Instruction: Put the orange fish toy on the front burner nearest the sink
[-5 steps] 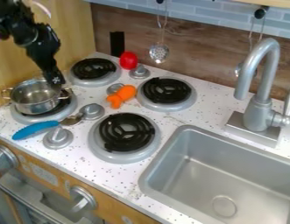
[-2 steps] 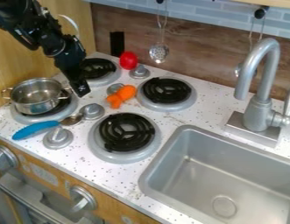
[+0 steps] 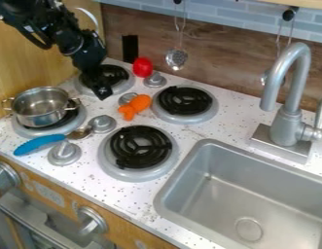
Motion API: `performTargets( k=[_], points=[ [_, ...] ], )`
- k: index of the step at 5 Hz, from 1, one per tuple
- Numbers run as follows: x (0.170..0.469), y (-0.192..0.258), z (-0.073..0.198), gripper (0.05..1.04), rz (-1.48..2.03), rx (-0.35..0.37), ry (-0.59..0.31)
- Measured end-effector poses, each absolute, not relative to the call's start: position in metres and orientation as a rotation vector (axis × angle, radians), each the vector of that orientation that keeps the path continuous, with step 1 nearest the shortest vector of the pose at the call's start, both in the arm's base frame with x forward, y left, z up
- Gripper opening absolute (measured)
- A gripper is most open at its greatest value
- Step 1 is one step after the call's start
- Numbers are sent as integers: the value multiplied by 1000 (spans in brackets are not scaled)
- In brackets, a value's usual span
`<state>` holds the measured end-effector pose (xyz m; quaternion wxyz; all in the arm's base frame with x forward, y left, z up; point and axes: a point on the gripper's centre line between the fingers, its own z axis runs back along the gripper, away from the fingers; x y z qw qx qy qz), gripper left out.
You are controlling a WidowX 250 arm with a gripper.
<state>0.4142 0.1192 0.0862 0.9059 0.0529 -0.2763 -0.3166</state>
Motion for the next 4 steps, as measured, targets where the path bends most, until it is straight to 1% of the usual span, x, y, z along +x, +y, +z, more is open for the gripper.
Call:
performTargets(
  k=[1, 2, 3, 4],
  points=[
    [421, 106, 90, 1007, -669, 80, -585],
    [432, 96, 79, 1007, -688, 27, -572],
    [437, 95, 62, 1007, -675, -2, -534],
    [442, 99, 49, 1007, -661, -5, -507]
  ],
)
